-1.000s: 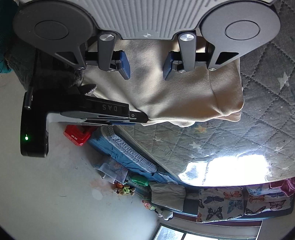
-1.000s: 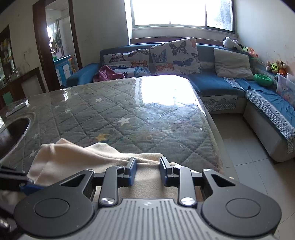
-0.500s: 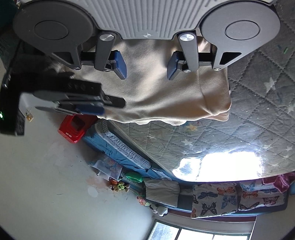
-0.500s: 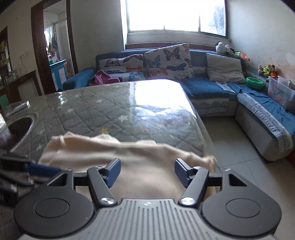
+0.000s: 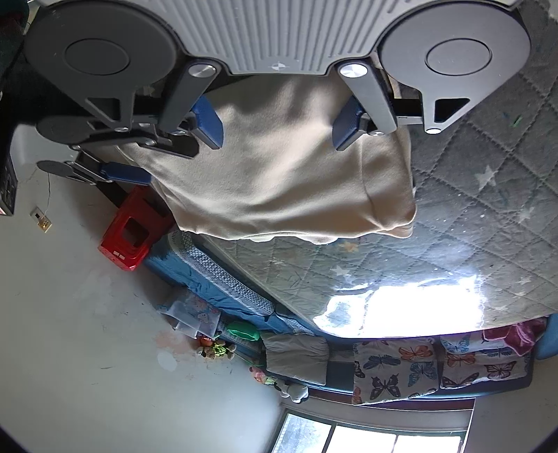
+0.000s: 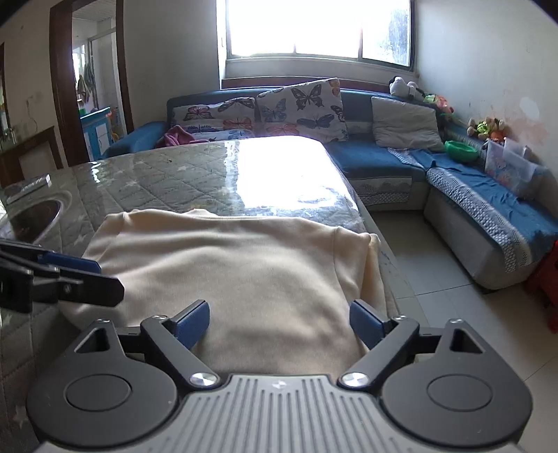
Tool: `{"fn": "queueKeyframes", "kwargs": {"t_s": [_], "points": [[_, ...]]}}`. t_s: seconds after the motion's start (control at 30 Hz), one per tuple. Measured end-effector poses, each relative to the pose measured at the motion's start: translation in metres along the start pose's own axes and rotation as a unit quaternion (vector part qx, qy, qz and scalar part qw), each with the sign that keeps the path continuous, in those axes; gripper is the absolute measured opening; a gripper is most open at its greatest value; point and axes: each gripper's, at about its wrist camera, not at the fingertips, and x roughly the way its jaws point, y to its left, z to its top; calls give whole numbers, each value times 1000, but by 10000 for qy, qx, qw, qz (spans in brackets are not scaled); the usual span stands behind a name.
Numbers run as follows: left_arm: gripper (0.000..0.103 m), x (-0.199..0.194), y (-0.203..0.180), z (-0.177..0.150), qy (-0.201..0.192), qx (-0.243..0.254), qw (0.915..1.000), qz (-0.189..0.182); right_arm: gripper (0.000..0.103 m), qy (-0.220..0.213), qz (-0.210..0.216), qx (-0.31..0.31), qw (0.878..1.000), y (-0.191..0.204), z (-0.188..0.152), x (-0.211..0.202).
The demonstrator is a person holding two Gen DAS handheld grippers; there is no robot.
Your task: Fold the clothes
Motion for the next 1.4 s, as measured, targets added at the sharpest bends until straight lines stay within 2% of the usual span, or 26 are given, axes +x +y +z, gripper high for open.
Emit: {"fn": "queueKeyframes", "kwargs": {"t_s": [0.37,0.63,0.87,1.2,1.4], "points": [[86,-19,-3,-14,-183,62,9998,96,103,-113,-261,200,9994,6,-20,-22],[98,-33,-4,-25,-336,78,9992,202,103,-161,-396,374,9984,8,-31,-36],[103,-42,2,-35,-340,-11,9992,210,103,-120,-483,459,9977,11,-36,-40],[103,-46,6,-52,-13,-20,9993,364,103,148,-282,426,9986,25,-52,-38],[103,-43,9,-59,201,-67,9990,395,103,224,-346,352,9985,31,-56,-36]]}}
